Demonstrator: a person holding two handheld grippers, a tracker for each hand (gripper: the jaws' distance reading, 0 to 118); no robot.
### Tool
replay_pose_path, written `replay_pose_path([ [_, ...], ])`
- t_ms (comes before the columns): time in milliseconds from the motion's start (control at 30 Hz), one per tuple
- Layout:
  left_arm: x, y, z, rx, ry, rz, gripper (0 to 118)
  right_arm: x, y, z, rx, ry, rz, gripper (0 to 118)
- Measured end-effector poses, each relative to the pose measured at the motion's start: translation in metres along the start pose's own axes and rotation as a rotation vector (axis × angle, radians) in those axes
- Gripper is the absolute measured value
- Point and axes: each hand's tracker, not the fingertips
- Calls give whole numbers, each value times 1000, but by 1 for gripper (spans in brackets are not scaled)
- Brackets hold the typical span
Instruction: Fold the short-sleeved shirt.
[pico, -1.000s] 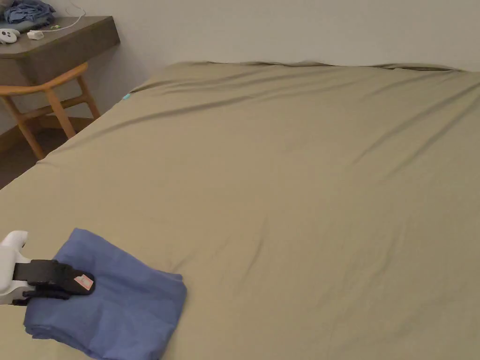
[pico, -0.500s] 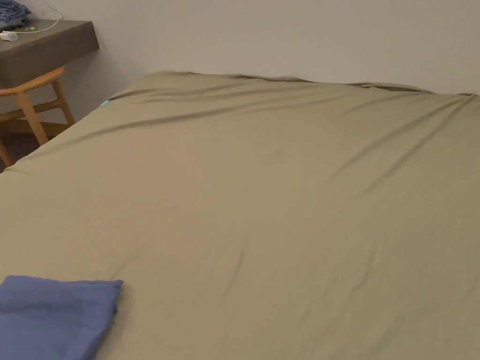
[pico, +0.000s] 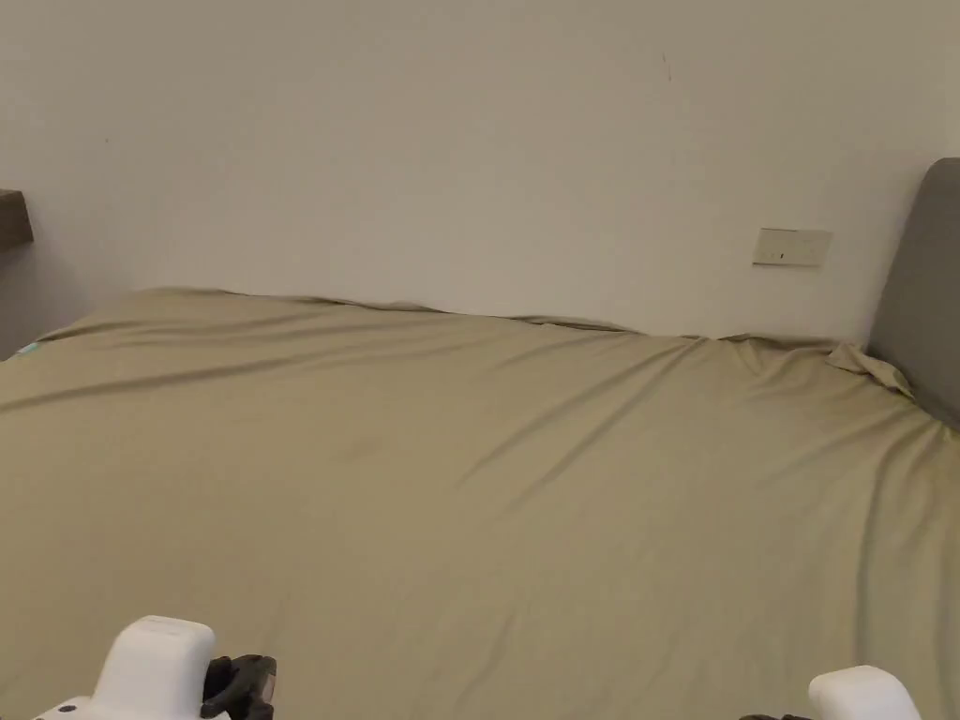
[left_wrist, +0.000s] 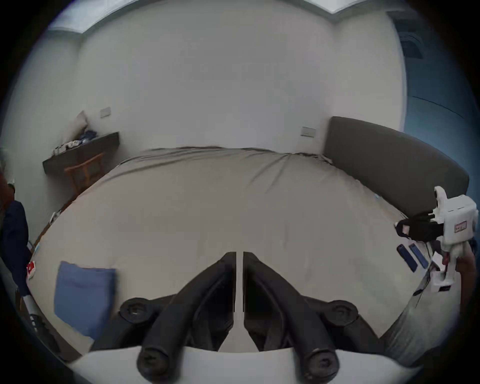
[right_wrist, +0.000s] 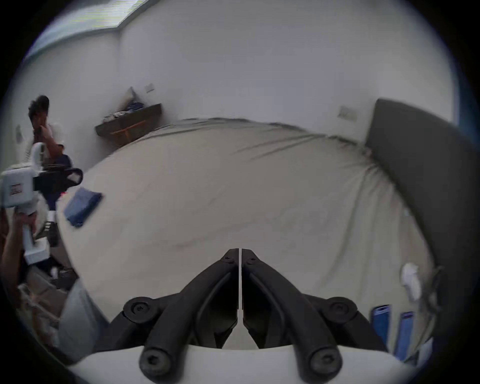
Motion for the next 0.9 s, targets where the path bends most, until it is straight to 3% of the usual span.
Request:
replay_pose_path([
  [167, 50, 20, 2, 128, 48, -123, 5, 14, -2, 11, 57, -135, -65, 4],
  [233, 57, 30, 5, 161, 42, -110, 5, 20, 1, 15, 65, -133, -76, 4],
  [333, 56, 44, 11, 198, 125, -74, 5, 24, 7, 30, 164, -237, -63, 4],
  [567, 55, 61, 23, 255, 184, -33, 5, 38, 32, 48, 274, -301, -111, 4],
  [700, 49, 73, 27, 274, 155, -1, 6, 42, 40, 50, 313, -285, -142, 5],
  [733, 48, 75, 29, 290, 147, -4, 16, 42, 41, 49, 316, -254, -159, 22],
  [767, 49, 77, 30, 310, 151, -10, 48, 44, 42, 48, 306, -243, -167, 54],
  [800, 50, 79, 30, 319, 158, -16, 103, 43, 42, 45, 302, -253, -169, 106],
  [833, 51, 81, 29, 314, 164, -19, 118, 41, 42, 41, 279, -272, -168, 118],
  [900, 53, 82, 33, 341, 166, -27, 118, 39, 37, 44, 304, -271, -150, 118],
])
